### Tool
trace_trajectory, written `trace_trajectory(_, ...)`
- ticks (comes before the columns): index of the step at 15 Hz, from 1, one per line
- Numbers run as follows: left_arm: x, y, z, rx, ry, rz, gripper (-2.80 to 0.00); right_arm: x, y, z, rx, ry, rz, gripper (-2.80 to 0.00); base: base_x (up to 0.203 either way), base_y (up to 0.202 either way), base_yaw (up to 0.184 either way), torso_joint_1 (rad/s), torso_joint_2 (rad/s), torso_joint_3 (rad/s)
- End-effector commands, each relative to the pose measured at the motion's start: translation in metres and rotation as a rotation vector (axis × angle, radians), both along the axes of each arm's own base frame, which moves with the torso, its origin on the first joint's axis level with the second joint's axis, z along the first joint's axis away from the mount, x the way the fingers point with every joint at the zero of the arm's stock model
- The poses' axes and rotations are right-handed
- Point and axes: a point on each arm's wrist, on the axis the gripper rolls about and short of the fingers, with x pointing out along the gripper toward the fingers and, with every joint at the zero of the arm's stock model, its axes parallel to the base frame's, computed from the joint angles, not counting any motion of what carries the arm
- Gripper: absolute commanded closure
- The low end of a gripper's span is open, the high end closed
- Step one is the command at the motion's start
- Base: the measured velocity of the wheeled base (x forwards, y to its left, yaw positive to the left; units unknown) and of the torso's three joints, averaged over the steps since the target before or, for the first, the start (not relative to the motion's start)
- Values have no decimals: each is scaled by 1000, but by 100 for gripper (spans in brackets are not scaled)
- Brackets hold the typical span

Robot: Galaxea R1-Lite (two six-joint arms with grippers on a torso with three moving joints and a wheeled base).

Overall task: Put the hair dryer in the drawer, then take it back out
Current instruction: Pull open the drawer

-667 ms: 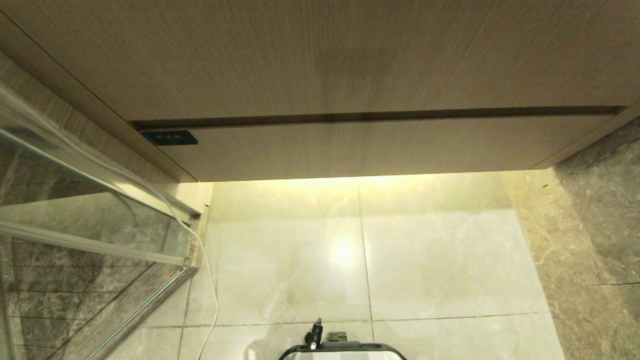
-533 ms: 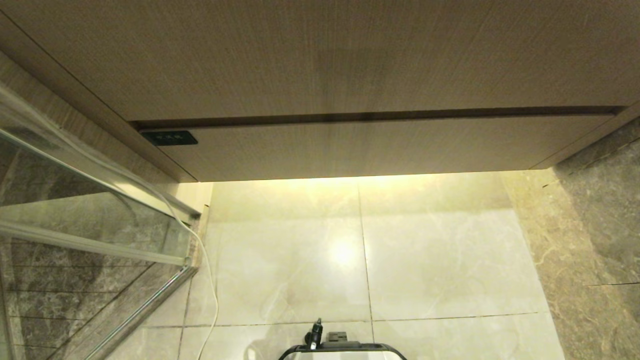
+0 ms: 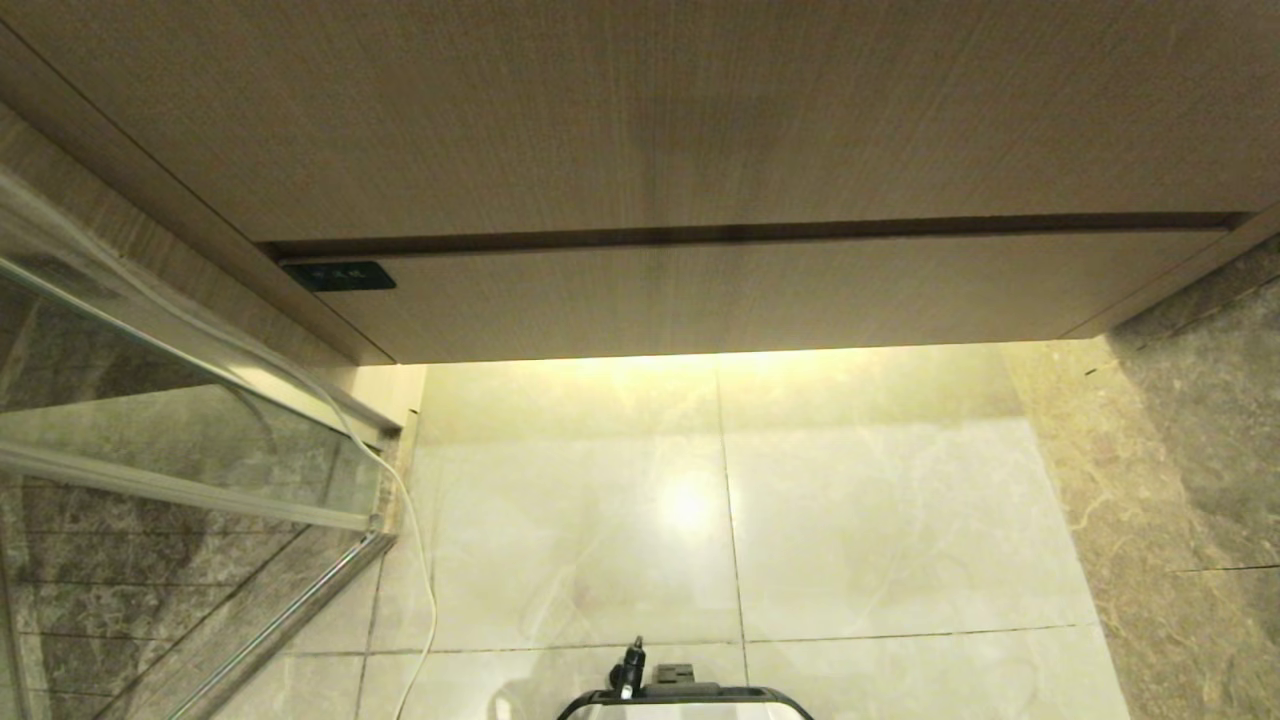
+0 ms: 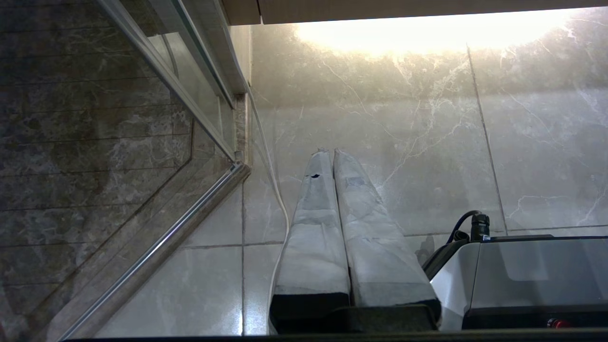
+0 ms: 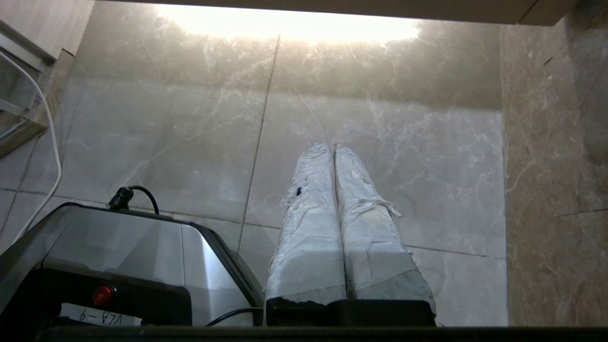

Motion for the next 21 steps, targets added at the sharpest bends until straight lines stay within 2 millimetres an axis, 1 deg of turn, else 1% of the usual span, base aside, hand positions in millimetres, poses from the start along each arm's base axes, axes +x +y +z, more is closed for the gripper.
trace_trajectory(1, 0, 0, 0, 0, 1, 0, 0, -2, 0, -3, 1, -36, 0, 0, 0, 0, 0, 0, 0, 0)
trace_trajectory(3, 0, 0, 0, 0, 1, 0, 0, -4, 0, 2, -4, -50, 8, 0, 0, 0, 0, 0, 0, 0)
trace_trajectory(4, 0, 0, 0, 0, 1, 0, 0, -9, -1, 14, -2, -85, 6, 0, 0, 0, 0, 0, 0, 0)
trace_trajectory(5, 0, 0, 0, 0, 1, -1, 0, -17, -2, 31, 3, -130, 6, 0, 0, 0, 0, 0, 0, 0)
trace_trajectory(8, 0, 0, 0, 0, 1, 0, 0, -62, -9, 97, 18, -290, 7, 0, 0, 0, 0, 0, 0, 0)
trace_trajectory(9, 0, 0, 0, 0, 0, 0, 0, -74, -10, 123, 18, -312, 13, 0, 0, 0, 0, 0, 0, 0)
trace_trajectory(10, 0, 0, 0, 0, 0, 0, 0, -73, -10, 146, 11, -278, 20, 0, 0, 0, 0, 0, 0, 0)
trace_trajectory(12, 0, 0, 0, 0, 0, 0, 0, -56, -7, 207, -3, -200, 37, 0, 0, 0, 0, 0, 0, 0)
trace_trajectory(13, 0, 0, 0, 0, 1, 0, 0, -43, -5, 235, -8, -160, 46, 0, 0, 0, 0, 0, 0, 0)
trace_trajectory(15, 0, 0, 0, 0, 1, -1, 0, -5, 1, 276, -13, -67, 94, 0, 0, 0, 0, 0, 0, 0)
trace_trajectory(16, 0, 0, 0, 0, 1, 0, 0, 17, 5, 290, -13, -15, 170, 0, 0, 0, 0, 0, 0, 0)
trace_trajectory(17, 0, 0, 0, 0, 1, -1, 0, 32, 10, 300, -11, 21, 261, 0, 0, 0, 0, 0, 0, 0)
trace_trajectory(18, 0, 0, 0, 0, 0, -1, 0, 45, 16, 306, -10, 65, 403, 0, 0, 0, 0, 0, 0, 0)
trace_trajectory(19, 0, 0, 0, 0, 1, 1, 0, 51, 21, 308, -8, 97, 508, 0, 0, 0, 0, 0, 0, 0)
trace_trajectory(20, 0, 0, 0, 0, 0, 0, 0, 61, 27, 308, -7, 137, 564, 0, 0, 0, 0, 0, 0, 0)
trace_trajectory(21, 0, 0, 0, 0, 1, 0, 0, 80, 35, 305, -7, 197, 571, 0, 0, 0, 0, 0, 0, 0)
